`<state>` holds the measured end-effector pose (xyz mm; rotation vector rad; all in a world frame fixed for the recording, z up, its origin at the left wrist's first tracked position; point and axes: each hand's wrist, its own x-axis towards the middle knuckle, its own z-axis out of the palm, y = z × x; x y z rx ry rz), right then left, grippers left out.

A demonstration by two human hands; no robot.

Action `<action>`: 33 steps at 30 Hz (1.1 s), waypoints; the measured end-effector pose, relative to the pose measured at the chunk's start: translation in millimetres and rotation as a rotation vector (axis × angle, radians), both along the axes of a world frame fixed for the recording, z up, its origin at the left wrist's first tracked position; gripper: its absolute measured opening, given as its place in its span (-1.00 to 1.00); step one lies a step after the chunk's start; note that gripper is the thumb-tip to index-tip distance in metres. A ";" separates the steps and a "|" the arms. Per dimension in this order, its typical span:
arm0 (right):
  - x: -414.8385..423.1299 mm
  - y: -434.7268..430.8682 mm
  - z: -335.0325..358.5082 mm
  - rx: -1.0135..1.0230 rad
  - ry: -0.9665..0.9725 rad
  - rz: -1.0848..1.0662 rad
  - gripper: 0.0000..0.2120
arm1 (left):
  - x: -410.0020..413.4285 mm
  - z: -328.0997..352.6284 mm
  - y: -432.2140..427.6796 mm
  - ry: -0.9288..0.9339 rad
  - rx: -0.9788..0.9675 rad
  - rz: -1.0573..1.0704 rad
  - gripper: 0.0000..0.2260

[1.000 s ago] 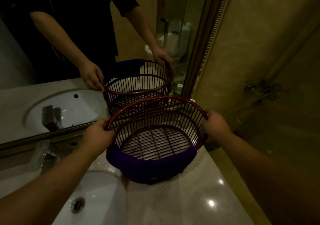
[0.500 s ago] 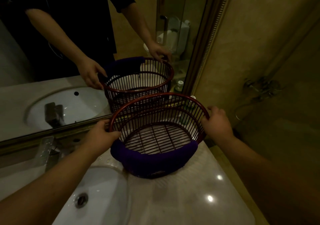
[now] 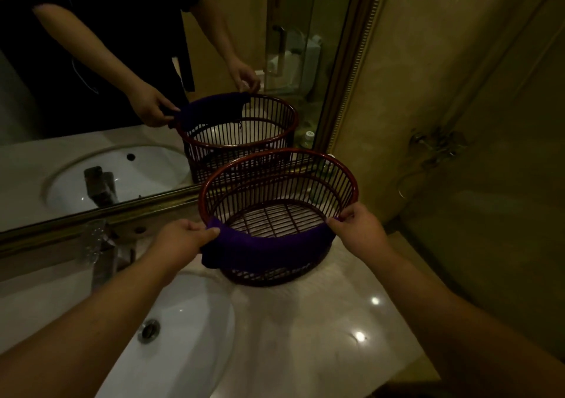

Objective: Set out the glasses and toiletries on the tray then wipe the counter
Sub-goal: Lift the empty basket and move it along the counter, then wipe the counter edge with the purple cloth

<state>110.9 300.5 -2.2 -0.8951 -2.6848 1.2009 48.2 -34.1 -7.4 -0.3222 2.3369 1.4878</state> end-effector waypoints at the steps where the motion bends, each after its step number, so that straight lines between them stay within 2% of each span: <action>1: 2.5 -3.6 -0.7 -0.049 -0.006 -0.025 -0.76 | 3.1 1.8 -1.3 0.000 0.002 -0.012 -0.81; 5: 7.8 -13.6 2.3 -0.190 0.043 -0.093 -0.82 | 14.5 11.8 -6.1 0.027 0.034 -0.028 -0.83; 11: 24.5 -36.3 26.3 -0.258 0.149 0.005 -0.79 | 32.2 30.8 -24.5 0.139 0.080 -0.023 -0.85; 17: 43.3 -91.7 55.6 -0.256 0.216 0.096 -0.80 | 60.0 49.9 -76.8 0.210 0.150 -0.060 -0.66; 20: 48.5 -137.5 62.6 -0.339 0.219 0.137 -0.82 | 76.7 57.4 -113.6 0.226 0.166 -0.031 -0.70; 25: 48.6 -236.7 60.4 -0.342 0.171 0.255 -0.84 | 103.3 65.7 -176.8 0.230 0.135 0.014 -0.80; 33: 60.1 -407.7 55.7 -0.432 0.073 0.661 -0.76 | 143.2 61.5 -276.6 0.198 0.195 0.023 -0.85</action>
